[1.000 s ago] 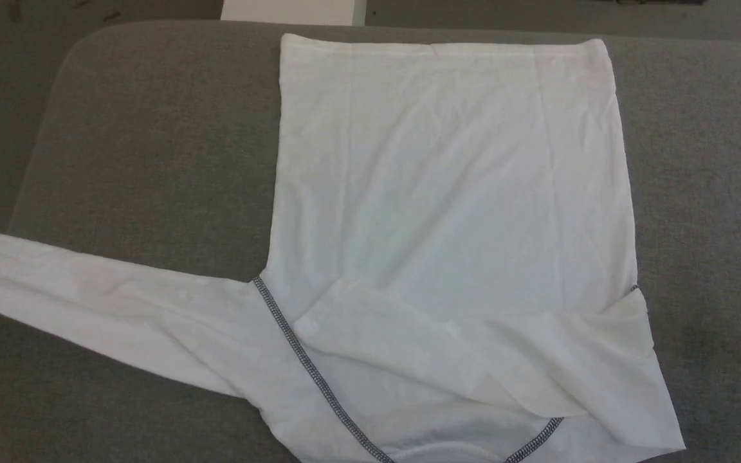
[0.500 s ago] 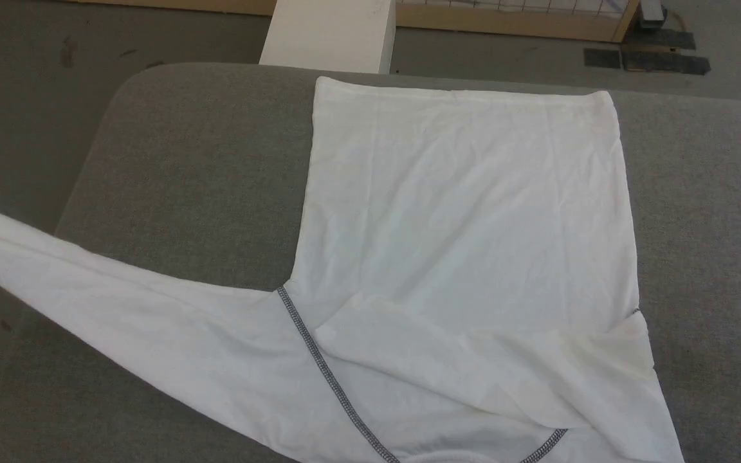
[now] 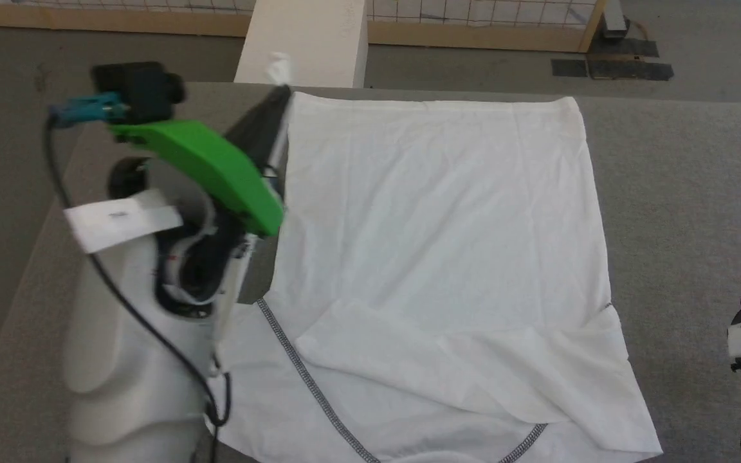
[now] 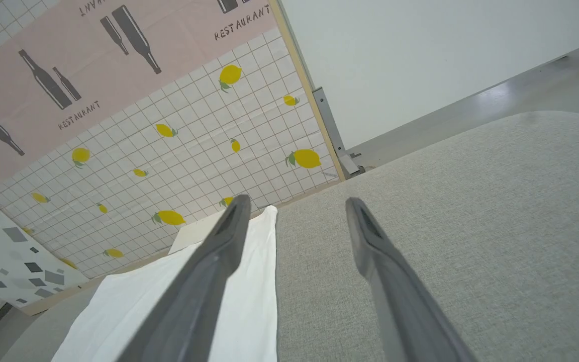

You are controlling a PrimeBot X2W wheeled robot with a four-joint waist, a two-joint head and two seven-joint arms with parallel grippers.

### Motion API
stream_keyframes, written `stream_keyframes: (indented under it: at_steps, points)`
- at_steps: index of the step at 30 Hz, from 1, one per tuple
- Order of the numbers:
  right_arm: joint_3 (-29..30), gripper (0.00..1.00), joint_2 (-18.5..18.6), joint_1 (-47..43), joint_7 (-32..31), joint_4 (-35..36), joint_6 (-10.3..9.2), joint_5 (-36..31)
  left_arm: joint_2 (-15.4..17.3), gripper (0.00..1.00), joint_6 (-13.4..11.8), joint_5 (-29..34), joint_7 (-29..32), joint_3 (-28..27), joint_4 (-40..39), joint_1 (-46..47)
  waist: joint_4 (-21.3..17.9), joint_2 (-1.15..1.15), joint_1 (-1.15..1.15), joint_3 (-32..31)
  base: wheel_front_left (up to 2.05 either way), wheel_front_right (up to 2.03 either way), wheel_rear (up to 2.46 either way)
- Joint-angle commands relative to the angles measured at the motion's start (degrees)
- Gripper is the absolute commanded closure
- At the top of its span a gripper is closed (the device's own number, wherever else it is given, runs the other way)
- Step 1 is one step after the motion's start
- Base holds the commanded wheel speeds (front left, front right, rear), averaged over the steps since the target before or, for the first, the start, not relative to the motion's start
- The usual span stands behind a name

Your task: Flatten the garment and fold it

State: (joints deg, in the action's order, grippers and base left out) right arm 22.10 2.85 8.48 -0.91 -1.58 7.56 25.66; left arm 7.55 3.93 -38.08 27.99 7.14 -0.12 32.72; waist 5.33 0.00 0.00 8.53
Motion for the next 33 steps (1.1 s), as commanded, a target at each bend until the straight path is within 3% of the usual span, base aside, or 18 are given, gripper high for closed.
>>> stream_keyframes:
  at_steps: [1, 7, 17, 26, 27, 28, 33]
  points:
    - [-0.52, 0.00, 0.03, -0.03, 0.59, -0.29, -0.08, 0.48, -1.79, 1.00, -0.13, 0.47, -0.04, 2.52, 1.19, 0.97, -1.50, 0.00, 0.00, 0.70, 0.00, 0.00, 0.00]
    - [-1.47, 0.00, 0.03, 0.74, 1.45, -1.32, -0.08, 1.19, -4.51, 1.00, 0.85, 1.20, -1.98, 17.02, 8.48, 2.77, -4.98, 0.00, 0.00, 2.73, 0.00, 0.00, 0.00]
    - [-2.20, 0.00, 0.03, 2.06, 3.11, -3.07, -0.08, 2.29, -4.66, 1.00, 0.69, -8.38, -7.13, 43.15, 16.06, 3.96, -9.86, 0.00, 0.00, 6.61, 0.00, 0.00, 0.00]
    - [-2.05, 0.00, 0.03, 2.52, 4.25, -4.21, -0.08, 2.40, -4.67, 1.00, 0.11, -14.11, -6.81, 56.65, 19.10, 4.42, -10.16, 0.00, 0.00, 7.48, 0.00, 0.00, 0.00]
    - [-2.13, 0.00, 0.03, 2.64, 4.26, -4.33, -0.08, 2.37, -4.67, 0.55, -0.02, -15.06, -6.22, 57.81, 19.42, 4.45, -10.01, 0.00, 0.00, 7.43, 0.00, 0.00, 0.00]
    - [-2.23, 0.00, 0.03, 2.75, 4.26, -4.40, -0.08, 2.33, -4.67, 0.00, -0.10, -15.95, -6.10, 58.36, 19.44, 4.49, -9.87, 0.00, 0.00, 7.35, 0.00, 0.00, 0.00]
    - [-2.28, 0.00, 0.03, 2.92, 4.10, -4.62, -0.08, 1.85, -4.67, 0.00, -0.94, -23.31, -8.68, 56.76, 16.17, 6.46, -8.37, 0.00, 0.00, 6.40, 0.00, 0.00, 0.00]
